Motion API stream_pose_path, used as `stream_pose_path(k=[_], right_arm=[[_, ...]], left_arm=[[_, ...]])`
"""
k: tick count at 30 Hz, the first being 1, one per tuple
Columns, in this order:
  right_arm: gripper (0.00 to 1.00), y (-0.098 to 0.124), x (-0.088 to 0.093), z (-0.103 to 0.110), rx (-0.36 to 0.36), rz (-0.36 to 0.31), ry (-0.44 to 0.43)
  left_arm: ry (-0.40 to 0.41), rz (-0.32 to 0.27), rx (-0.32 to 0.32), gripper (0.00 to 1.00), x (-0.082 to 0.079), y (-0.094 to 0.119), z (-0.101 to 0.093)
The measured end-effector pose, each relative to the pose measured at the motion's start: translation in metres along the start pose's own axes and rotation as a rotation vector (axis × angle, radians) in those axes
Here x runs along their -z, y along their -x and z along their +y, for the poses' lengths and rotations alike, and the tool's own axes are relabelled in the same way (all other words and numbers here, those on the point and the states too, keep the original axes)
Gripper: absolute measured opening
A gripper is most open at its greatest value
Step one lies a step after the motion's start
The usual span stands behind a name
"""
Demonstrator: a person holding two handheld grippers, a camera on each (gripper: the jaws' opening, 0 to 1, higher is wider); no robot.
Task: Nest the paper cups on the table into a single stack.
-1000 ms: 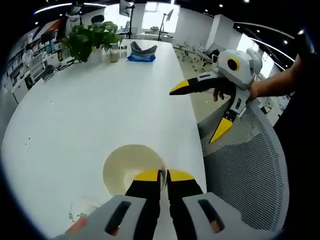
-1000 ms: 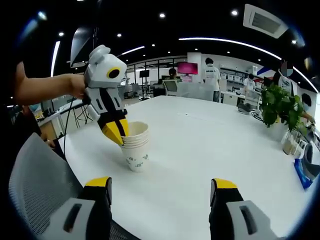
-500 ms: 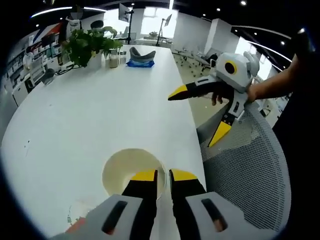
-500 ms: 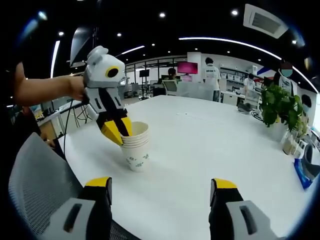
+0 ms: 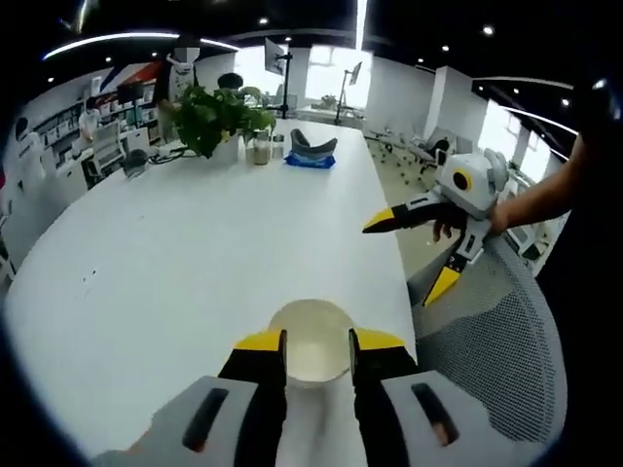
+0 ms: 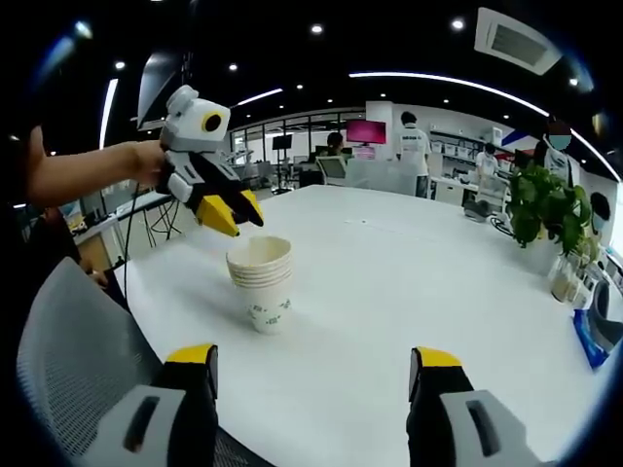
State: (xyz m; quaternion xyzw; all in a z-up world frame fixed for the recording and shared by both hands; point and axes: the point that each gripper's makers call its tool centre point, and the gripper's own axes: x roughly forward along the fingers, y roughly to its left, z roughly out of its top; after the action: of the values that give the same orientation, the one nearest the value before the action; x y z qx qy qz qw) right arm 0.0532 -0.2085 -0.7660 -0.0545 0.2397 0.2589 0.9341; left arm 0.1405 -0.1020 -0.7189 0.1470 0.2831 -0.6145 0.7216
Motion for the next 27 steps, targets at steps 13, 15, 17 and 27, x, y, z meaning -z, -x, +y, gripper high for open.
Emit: stream_pose_path(k=[13,15,17,27], right_arm=[[0.81,0.000,0.000,0.001,-0.005,0.000,0.000],[0.81,0.000,0.000,0.002,-0.006,0.001,-0.001],[0.81,0.000,0.000,0.002,-0.008,0.002,0.000],[0.81,0.000,0.001,0.003,-0.011,0.009,0.000]], left_arm=[[0.126,-0.099,-0.212,0.37,0.023,0.047,0.055],[0.148,-0.102,-0.236,0.38,0.028,0.053,0.059],[0.173,-0.109,-0.255,0.38,0.035,0.058,0.066],[0.267,-0.152,-0.322,0.41,0.061,0.068,0.083]])
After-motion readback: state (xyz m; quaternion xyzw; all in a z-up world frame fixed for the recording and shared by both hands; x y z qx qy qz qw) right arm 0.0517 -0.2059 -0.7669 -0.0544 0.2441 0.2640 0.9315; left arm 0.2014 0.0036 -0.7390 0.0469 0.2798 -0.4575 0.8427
